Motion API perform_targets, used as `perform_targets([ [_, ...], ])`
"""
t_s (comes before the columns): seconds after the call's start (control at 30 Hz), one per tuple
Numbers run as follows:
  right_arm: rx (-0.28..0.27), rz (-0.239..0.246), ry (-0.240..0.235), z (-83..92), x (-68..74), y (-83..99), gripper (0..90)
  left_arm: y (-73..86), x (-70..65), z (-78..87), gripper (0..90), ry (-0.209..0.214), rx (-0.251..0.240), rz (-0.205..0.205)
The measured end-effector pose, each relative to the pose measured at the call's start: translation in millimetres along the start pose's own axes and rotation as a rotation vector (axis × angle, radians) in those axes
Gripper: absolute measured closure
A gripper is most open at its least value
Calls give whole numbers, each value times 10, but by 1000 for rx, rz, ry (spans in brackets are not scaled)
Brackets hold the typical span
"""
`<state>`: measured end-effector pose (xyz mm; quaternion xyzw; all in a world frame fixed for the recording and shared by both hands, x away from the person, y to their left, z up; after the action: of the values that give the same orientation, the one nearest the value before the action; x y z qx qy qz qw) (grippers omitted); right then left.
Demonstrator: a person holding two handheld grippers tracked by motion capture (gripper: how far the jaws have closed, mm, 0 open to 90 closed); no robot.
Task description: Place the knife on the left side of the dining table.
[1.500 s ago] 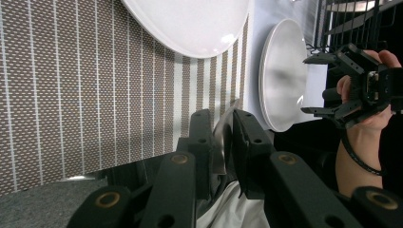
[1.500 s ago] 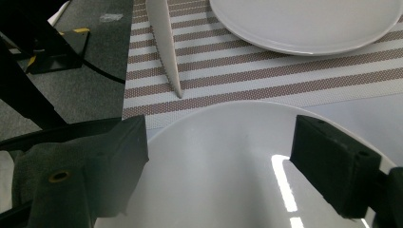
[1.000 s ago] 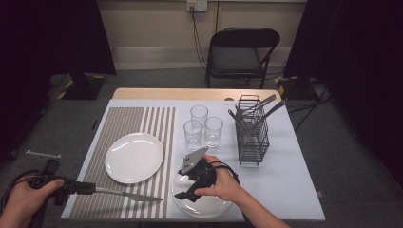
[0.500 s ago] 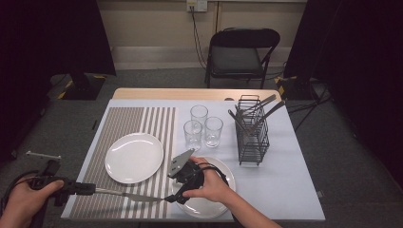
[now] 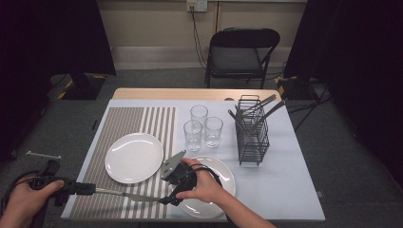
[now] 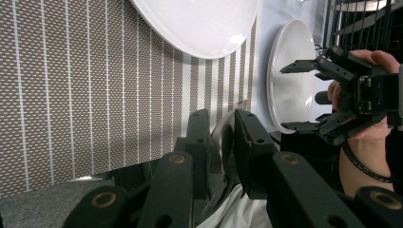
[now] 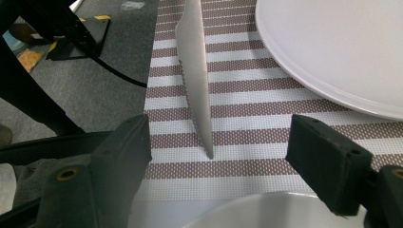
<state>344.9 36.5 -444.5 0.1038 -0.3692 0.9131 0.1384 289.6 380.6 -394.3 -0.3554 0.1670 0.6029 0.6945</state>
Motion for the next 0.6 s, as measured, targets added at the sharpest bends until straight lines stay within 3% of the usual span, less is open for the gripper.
perform_targets([
  [0.6,12,15,-21,-133,33,-8,344,-10,-5,-2,765,-13,3,-5],
])
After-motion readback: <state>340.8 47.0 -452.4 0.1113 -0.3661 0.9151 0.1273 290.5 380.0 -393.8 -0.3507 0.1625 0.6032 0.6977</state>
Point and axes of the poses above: each handheld gripper's, and its own axes: z roughly backward along the jaws, y roughly out of its underside, x roughly to its left, the point moved 2 cm from there along -z, roughly forward along the jaws, and after that the axes turned 15 degrees about -z, right-handed, at the moved point
